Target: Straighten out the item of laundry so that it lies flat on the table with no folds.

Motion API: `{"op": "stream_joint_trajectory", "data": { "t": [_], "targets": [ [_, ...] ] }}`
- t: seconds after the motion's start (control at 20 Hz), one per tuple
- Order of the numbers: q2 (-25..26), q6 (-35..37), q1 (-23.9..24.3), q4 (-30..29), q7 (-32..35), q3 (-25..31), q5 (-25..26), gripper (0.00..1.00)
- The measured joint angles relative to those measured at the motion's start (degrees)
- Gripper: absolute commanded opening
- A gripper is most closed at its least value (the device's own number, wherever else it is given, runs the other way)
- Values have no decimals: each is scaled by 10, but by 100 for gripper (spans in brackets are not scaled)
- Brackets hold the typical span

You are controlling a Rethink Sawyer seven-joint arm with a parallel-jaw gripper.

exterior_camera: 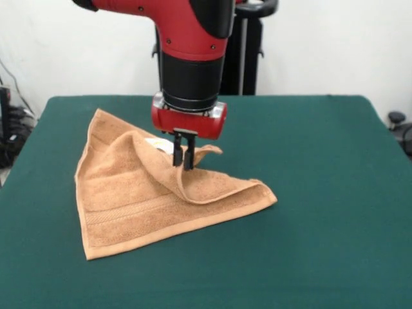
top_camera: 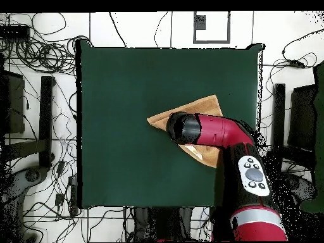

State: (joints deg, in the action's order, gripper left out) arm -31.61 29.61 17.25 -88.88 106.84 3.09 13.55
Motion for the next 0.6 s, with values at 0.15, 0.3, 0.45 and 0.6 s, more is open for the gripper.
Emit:
{"op": "stream_joint_trajectory", "data": {
  "t": [0.15,0.3,0.45,0.6],
  "targets": [
    [0,6,1,0,0,11,13,0],
    [0,12,1,0,0,22,24,0],
    [0,18,2,0,0,29,34,0],
    [-3,26,2,-1,0,42,41,0]
  ]
}}
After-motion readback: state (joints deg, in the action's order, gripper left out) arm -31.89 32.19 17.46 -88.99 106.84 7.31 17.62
